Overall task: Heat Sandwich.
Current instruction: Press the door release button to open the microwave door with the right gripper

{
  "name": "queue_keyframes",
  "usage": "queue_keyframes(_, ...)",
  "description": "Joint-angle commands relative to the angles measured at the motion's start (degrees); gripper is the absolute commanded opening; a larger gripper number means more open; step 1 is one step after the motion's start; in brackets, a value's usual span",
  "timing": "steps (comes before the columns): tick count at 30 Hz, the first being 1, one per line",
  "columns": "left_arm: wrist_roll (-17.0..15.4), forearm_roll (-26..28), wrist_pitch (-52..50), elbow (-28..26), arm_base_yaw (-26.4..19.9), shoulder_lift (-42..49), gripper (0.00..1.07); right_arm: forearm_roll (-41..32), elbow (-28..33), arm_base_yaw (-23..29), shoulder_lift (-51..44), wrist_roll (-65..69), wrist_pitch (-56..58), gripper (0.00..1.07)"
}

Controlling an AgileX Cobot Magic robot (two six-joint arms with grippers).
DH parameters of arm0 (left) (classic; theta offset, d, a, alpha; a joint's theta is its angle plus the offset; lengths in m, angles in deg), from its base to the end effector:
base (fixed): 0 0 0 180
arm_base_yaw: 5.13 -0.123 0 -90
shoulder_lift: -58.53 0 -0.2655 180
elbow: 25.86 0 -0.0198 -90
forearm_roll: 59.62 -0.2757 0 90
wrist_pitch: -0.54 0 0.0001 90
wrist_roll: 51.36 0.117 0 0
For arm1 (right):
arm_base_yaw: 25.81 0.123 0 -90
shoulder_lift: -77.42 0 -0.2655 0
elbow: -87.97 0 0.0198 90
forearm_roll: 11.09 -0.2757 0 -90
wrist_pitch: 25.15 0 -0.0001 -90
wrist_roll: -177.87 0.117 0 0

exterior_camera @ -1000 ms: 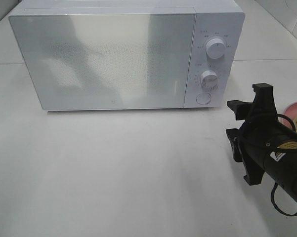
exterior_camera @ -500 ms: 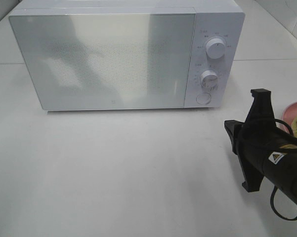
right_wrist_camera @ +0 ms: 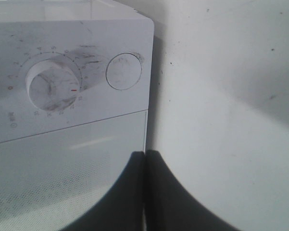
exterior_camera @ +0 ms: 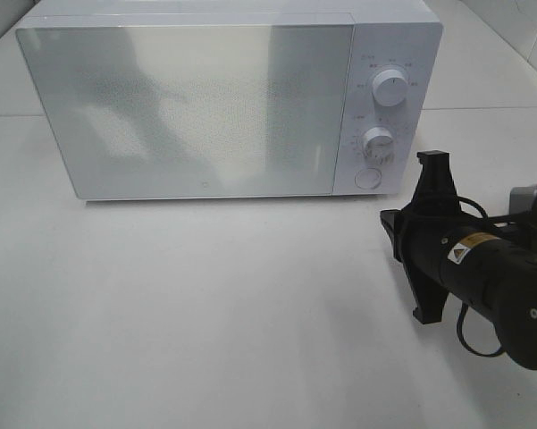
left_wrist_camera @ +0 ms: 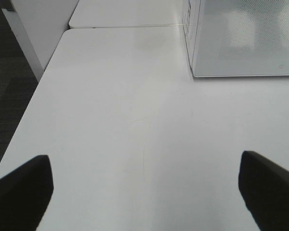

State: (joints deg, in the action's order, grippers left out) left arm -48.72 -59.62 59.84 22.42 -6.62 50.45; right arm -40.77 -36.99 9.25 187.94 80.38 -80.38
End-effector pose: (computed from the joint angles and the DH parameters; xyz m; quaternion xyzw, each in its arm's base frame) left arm 0.0611 0.0016 0.2788 0.0085 0.8464 0.0192 0.5321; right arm 0.2553 0.1210 0.0657 0.5390 0.6298 0.4260 0.3625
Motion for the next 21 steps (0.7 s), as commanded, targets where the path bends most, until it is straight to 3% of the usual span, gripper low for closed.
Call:
queue_keyframes(1, -0.34, 0.46, -0.40, 0.17, -0.06, 1.49, 1.03, 3.27, -3.61, -3.04, 2.41, 1.03, 1.55, 0.00)
queue_keyframes(15, -0.34, 0.46, -0.40, 0.17, -0.06, 1.49, 1.03, 9.17, -14.78, -11.17, 10.26, 2.46, 5.44, 0.00)
queue_keyframes(21, -0.34, 0.46, -0.40, 0.17, -0.06, 1.49, 1.03, 9.91, -17.88, -12.32, 12.49, 2.46, 8.25, 0.00)
